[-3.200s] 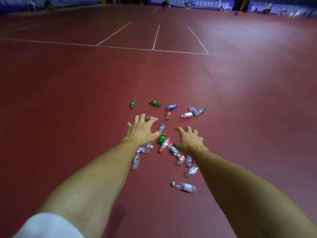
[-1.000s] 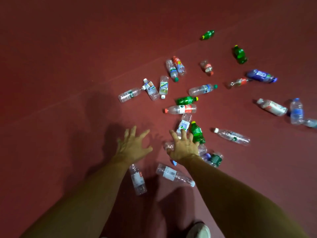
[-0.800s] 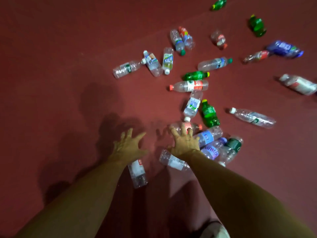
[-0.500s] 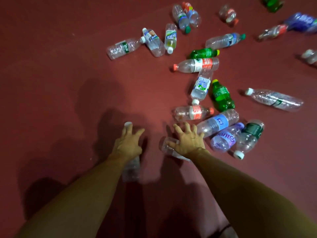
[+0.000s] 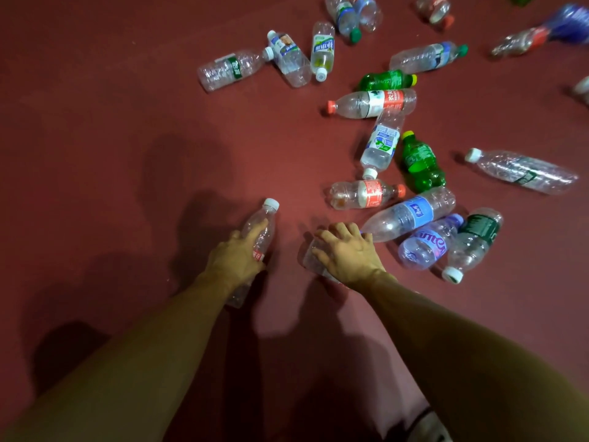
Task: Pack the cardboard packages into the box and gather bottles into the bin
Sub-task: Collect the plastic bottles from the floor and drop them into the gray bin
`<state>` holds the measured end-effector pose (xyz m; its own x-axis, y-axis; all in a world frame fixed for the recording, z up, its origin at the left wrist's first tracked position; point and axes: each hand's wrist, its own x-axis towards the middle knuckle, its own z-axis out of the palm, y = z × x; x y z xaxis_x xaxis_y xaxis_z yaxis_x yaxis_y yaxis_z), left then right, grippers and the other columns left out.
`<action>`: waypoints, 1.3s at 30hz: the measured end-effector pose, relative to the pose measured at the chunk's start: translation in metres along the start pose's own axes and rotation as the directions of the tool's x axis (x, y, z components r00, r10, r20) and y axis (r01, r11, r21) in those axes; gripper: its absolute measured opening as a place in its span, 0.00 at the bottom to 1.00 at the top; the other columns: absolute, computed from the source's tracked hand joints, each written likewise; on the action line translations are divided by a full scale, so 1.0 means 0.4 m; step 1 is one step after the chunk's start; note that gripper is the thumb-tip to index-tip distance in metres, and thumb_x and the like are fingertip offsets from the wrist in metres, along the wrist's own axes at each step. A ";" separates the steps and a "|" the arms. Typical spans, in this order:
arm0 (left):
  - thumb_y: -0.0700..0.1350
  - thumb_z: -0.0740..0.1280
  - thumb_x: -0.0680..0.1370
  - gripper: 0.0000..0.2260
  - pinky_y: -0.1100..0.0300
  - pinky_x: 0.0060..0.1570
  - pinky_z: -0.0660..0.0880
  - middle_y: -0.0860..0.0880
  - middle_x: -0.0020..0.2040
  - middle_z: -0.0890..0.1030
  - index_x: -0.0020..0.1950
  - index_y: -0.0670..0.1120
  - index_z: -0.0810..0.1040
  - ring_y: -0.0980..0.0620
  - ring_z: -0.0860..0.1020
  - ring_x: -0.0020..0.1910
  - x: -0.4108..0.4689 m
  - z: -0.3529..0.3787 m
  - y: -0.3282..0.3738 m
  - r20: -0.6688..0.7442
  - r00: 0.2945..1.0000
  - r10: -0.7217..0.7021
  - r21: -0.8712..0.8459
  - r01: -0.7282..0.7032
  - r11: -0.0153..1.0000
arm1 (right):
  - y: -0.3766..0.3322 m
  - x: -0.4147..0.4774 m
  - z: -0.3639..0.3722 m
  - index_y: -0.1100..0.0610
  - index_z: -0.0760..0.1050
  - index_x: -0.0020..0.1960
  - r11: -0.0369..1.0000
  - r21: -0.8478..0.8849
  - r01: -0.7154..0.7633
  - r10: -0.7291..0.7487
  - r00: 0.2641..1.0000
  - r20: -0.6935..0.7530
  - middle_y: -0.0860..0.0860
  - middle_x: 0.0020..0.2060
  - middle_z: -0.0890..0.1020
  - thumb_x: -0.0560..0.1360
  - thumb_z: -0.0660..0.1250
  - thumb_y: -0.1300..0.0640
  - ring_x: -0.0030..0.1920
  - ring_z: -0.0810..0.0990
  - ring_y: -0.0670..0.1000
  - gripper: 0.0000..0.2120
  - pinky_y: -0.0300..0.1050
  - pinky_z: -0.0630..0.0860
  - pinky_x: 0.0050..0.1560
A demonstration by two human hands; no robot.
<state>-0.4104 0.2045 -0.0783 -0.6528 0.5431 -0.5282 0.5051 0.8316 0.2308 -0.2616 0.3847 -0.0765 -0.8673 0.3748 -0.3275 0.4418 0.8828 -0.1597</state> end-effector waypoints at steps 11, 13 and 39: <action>0.48 0.72 0.74 0.40 0.51 0.64 0.70 0.42 0.67 0.71 0.78 0.67 0.54 0.36 0.74 0.64 0.000 0.007 0.020 0.009 0.999 0.041 -0.018 -0.041 0.999 | 0.008 -0.038 0.014 0.43 0.47 0.81 0.990 -0.025 0.137 -0.132 0.980 0.151 0.56 0.76 0.58 0.77 0.59 0.36 0.72 0.60 0.60 0.39 0.62 0.62 0.71; 0.48 0.71 0.74 0.39 0.51 0.64 0.71 0.41 0.66 0.71 0.78 0.67 0.54 0.36 0.75 0.62 -0.001 0.011 0.024 -0.003 0.999 0.042 -0.003 -0.042 0.999 | 0.013 -0.048 0.012 0.41 0.41 0.81 0.987 0.040 0.154 -0.159 0.966 0.203 0.55 0.79 0.52 0.76 0.65 0.45 0.75 0.57 0.59 0.43 0.61 0.67 0.69; 0.53 0.73 0.73 0.39 0.51 0.60 0.72 0.45 0.65 0.66 0.76 0.70 0.54 0.40 0.78 0.59 -0.074 0.018 0.009 0.043 0.999 0.029 -0.008 -0.029 1.000 | -0.024 -0.010 0.008 0.48 0.38 0.81 0.999 -0.011 0.049 -0.044 0.959 0.279 0.58 0.77 0.30 0.76 0.67 0.50 0.78 0.40 0.67 0.46 0.64 0.62 0.73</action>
<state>-0.3852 0.1907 -0.0677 -0.6125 0.5617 -0.5562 0.5195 0.8164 0.2523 -0.2615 0.3738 -0.0766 -0.7878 0.2418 -0.5665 0.3963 0.9030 -0.1657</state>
